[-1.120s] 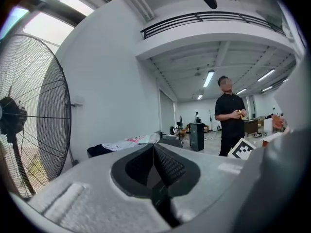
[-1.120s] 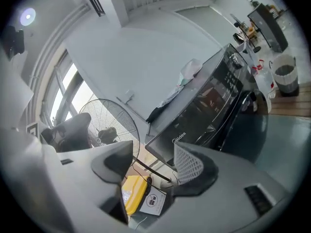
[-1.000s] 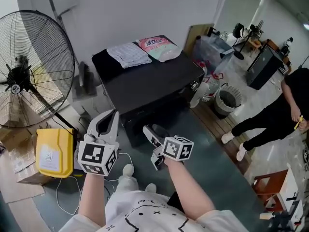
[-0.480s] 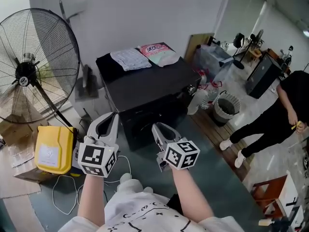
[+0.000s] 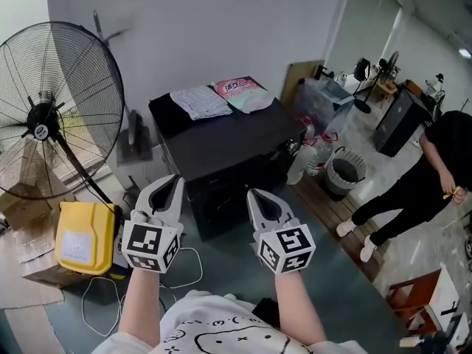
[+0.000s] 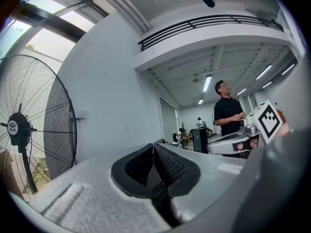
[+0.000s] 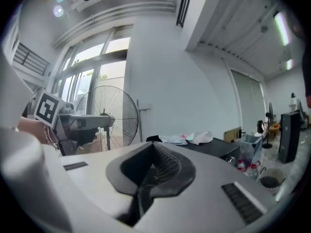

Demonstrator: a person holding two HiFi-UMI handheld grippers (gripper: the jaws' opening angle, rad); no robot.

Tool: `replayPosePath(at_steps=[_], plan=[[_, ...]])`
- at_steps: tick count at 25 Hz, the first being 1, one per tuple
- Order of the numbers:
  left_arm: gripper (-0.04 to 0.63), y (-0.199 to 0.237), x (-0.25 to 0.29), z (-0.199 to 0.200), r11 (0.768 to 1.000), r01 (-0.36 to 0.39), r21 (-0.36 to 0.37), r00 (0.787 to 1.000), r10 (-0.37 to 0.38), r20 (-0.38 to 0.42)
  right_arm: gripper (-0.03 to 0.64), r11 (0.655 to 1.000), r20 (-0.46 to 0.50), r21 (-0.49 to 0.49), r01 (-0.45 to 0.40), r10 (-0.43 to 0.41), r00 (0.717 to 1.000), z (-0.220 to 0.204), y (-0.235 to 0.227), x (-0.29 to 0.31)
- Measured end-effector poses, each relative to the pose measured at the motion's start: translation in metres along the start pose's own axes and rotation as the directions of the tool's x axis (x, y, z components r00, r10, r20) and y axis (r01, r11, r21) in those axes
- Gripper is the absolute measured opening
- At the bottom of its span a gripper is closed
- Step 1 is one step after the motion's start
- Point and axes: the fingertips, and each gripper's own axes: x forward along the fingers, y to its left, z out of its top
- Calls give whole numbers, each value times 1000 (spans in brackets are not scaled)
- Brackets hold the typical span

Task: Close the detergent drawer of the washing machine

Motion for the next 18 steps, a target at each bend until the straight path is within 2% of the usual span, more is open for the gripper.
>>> replayPosePath(at_steps=[5,10,18], plan=[[18,15,0,8,1000,6,13,1000,-6,12,0,988,27,-138,72,-69,997,24,7,-1],[18,30,0,20,1000,18,17,999,-18,30,0,986,66,-127,110,-102,993,42,17,1],[18,42,6,38,999,46,22,996,-47,73,0,969,156,-184,163,-135,978,88,21,-1]])
